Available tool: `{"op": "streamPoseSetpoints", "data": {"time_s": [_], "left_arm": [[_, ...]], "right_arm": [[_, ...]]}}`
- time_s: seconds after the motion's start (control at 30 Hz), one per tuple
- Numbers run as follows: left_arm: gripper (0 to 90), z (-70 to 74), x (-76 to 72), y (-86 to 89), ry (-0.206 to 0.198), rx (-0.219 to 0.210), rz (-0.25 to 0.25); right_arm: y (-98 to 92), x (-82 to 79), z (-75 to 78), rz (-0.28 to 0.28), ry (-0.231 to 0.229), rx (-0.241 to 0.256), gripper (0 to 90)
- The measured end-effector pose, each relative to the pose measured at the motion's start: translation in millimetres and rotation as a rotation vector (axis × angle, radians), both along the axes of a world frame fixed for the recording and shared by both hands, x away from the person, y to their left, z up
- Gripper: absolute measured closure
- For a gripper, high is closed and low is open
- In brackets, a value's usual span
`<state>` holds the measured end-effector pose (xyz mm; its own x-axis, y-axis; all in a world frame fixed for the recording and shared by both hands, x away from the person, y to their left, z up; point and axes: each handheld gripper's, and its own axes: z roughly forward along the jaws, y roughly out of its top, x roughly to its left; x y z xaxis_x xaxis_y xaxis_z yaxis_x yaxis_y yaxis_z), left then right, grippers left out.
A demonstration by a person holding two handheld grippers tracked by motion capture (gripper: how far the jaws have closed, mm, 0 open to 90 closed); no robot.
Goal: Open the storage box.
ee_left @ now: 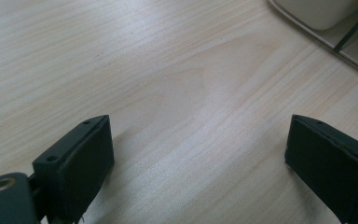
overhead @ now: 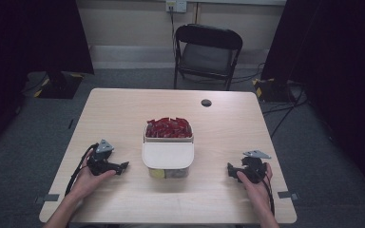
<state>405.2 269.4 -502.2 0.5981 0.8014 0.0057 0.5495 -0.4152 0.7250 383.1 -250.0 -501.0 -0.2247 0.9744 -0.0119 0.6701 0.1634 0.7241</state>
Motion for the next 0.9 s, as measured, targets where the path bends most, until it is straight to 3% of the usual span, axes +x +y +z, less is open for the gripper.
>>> {"op": "streamPoseSetpoints", "data": {"time_s": [0.53,0.67,0.9], "left_arm": [[7.0,-0.2,0.4,-0.6,0.002,-0.009,0.002],[7.0,-0.3,0.5,-0.6,0.002,-0.008,0.002],[7.0,-0.3,0.5,-0.5,0.002,-0.008,0.000]], "right_arm": [[1.4,0.8,0.3,0.009,0.001,0.007,7.3],[3.0,-0.4,2.0,0.036,-0.010,0.009,16.1],[11.5,-3.1,7.3,0.058,0.029,0.032,15.0]]}}
